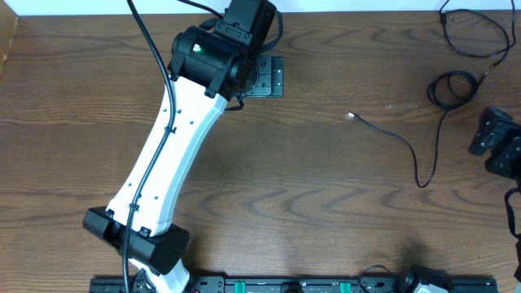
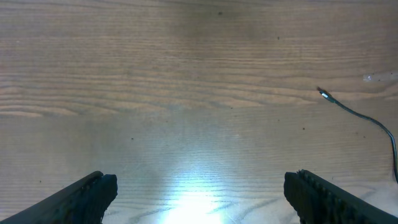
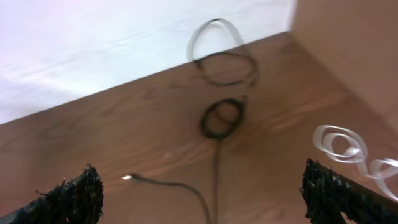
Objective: Untangle cables
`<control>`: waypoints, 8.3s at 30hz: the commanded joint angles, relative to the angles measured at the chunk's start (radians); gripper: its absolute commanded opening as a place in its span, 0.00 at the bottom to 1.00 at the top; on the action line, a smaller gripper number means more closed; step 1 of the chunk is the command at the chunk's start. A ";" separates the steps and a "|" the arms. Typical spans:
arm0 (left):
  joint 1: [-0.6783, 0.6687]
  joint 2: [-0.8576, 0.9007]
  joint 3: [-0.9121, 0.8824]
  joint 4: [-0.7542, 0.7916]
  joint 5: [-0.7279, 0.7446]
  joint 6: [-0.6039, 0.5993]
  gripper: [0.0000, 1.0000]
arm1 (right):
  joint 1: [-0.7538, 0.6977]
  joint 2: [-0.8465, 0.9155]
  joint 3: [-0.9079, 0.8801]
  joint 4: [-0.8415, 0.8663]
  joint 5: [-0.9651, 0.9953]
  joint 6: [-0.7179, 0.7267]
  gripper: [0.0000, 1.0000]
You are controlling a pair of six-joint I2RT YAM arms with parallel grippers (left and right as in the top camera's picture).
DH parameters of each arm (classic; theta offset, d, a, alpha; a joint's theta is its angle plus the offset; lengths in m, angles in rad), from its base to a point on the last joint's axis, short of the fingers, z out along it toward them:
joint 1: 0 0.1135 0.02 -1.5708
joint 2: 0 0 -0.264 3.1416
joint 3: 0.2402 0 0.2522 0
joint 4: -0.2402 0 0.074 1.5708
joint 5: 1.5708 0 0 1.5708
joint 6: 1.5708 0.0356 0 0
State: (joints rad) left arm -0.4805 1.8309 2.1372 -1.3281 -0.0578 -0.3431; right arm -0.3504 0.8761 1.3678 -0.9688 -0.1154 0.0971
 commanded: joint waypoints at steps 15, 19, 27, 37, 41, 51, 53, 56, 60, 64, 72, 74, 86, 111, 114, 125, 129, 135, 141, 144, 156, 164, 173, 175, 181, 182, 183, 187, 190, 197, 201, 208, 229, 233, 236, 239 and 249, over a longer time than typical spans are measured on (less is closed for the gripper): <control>0.004 0.002 0.007 -0.003 -0.002 -0.009 0.94 | -0.002 -0.370 -0.415 0.152 -0.308 -0.048 0.99; 0.004 0.002 0.007 -0.003 -0.002 -0.009 0.94 | -0.002 -0.542 -0.590 0.249 -0.314 -0.013 0.99; 0.004 0.002 0.007 -0.003 -0.002 -0.009 0.94 | -0.001 -0.740 -0.884 0.578 -0.332 0.084 0.99; 0.004 0.002 0.007 -0.003 -0.002 -0.009 0.94 | -0.001 -0.871 -1.204 0.995 -0.217 0.191 0.99; 0.004 0.002 0.007 -0.003 -0.002 -0.009 0.94 | -0.001 -0.871 -1.268 1.096 -0.200 0.234 0.99; 0.004 0.002 0.007 -0.003 -0.002 -0.009 0.94 | 0.159 -0.871 -1.363 1.124 -0.046 0.257 0.99; 0.004 0.002 0.007 -0.003 -0.002 -0.009 0.94 | 0.177 -0.871 -1.363 1.106 -0.023 0.255 0.99; 0.004 0.002 0.007 -0.003 -0.002 -0.009 0.94 | 0.181 -0.871 -1.363 1.062 -0.014 0.253 0.99; 0.004 0.002 0.007 -0.003 -0.002 -0.009 0.94 | 0.181 -0.871 -1.363 0.978 -0.014 0.196 0.99; 0.004 0.002 0.007 -0.003 -0.002 -0.009 0.94 | 0.181 -0.871 -1.363 0.901 -0.013 0.145 0.99; 0.004 0.002 0.007 -0.003 -0.002 -0.009 0.94 | 0.182 -0.871 -1.363 0.902 -0.014 0.055 0.99; 0.004 0.002 0.007 -0.003 -0.002 -0.009 0.94 | 0.182 -0.871 -1.363 0.904 -0.014 0.055 0.99; 0.004 0.002 0.007 -0.003 -0.002 -0.009 0.94 | 0.182 -0.871 -1.363 0.904 -0.014 0.055 0.99; 0.004 0.003 0.007 -0.003 -0.002 -0.009 0.94 | 0.182 -0.871 -1.363 0.904 -0.014 0.055 0.99; 0.004 0.006 0.007 -0.002 -0.003 -0.009 0.94 | 0.182 -0.871 -1.363 0.904 -0.014 0.055 0.99; 0.028 -0.040 0.007 0.187 -0.127 0.022 0.94 | 0.182 -0.871 -1.363 0.904 -0.014 0.055 0.99; 0.033 -0.072 0.007 0.206 -0.127 0.022 0.94 | 0.182 -0.871 -1.363 0.904 -0.014 0.055 0.99; 0.061 -0.163 0.007 0.205 -0.127 0.022 0.94 | 0.182 -0.871 -1.363 0.904 -0.014 0.055 0.99; 0.106 -0.283 -0.045 0.204 -0.127 0.022 0.94 | 0.182 -0.871 -1.363 0.904 -0.014 0.055 0.99; 0.124 -0.355 -0.108 0.205 -0.127 0.022 0.94 | 0.182 -0.871 -1.363 0.904 -0.014 0.055 0.99; 0.248 -0.806 -0.609 0.315 -0.134 0.020 0.94 | 0.182 -0.871 -1.363 0.904 -0.014 0.055 0.99; 0.344 -1.119 -0.963 0.381 -0.134 -0.039 0.94 | 0.182 -0.871 -1.363 0.904 -0.014 0.055 0.99; 0.395 -1.426 -1.289 0.493 -0.134 -0.082 0.94 | 0.182 -0.871 -1.363 0.904 -0.014 0.055 0.99; 0.414 -1.490 -1.364 0.528 -0.134 -0.082 0.94 | 0.182 -0.871 -1.363 0.904 -0.014 0.055 0.99; 0.464 -1.625 -1.523 0.608 -0.134 -0.081 0.94 | 0.182 -0.871 -1.363 0.904 -0.014 0.055 0.99; 0.470 -1.656 -1.572 0.634 -0.134 -0.081 0.94 | 0.182 -0.871 -1.363 0.904 -0.014 0.055 0.99; 0.471 -1.670 -1.598 0.650 -0.134 -0.081 0.94 | 0.182 -0.871 -1.363 0.904 -0.014 0.055 0.99; 0.471 -1.704 -1.707 0.773 -0.134 -0.081 0.94 | 0.182 -0.871 -1.363 0.904 -0.014 0.055 0.99; 0.477 -1.734 -1.791 0.876 -0.134 -0.081 0.94 | 0.182 -0.871 -1.363 0.904 -0.014 0.055 0.99; 0.492 -1.806 -1.942 0.991 -0.135 -0.081 0.94 | 0.182 -0.871 -1.363 0.904 -0.014 0.055 0.99; 0.504 -1.829 -2.008 1.090 -0.139 -0.080 0.94 | 0.182 -0.871 -1.363 0.904 -0.014 0.055 0.99; 0.504 -1.830 -2.084 1.213 -0.154 -0.080 0.94 | 0.182 -0.871 -1.363 0.904 -0.014 0.055 0.99; 0.501 -1.830 -2.133 1.268 -0.105 -0.031 0.94 | 0.182 -0.871 -1.363 0.904 -0.014 0.055 0.99; 0.502 -1.830 -2.133 1.269 -0.105 -0.032 0.94 | 0.182 -0.871 -1.363 0.904 -0.014 0.055 0.99; 0.502 -1.830 -2.133 1.269 -0.105 -0.032 0.94 | 0.182 -0.871 -1.363 0.904 -0.014 0.055 0.99; 0.502 -1.830 -2.133 1.269 -0.105 -0.032 0.94 | 0.182 -0.871 -1.363 0.904 -0.014 0.055 0.99; 0.502 -1.827 -2.133 1.269 -0.105 -0.032 0.94 | 0.182 -0.871 -1.363 0.904 -0.014 0.055 0.99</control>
State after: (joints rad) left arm 0.0181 0.0101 0.0246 -0.0208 -0.1631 -0.3916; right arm -0.1761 0.0120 0.0071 -0.0605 -0.1337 0.1669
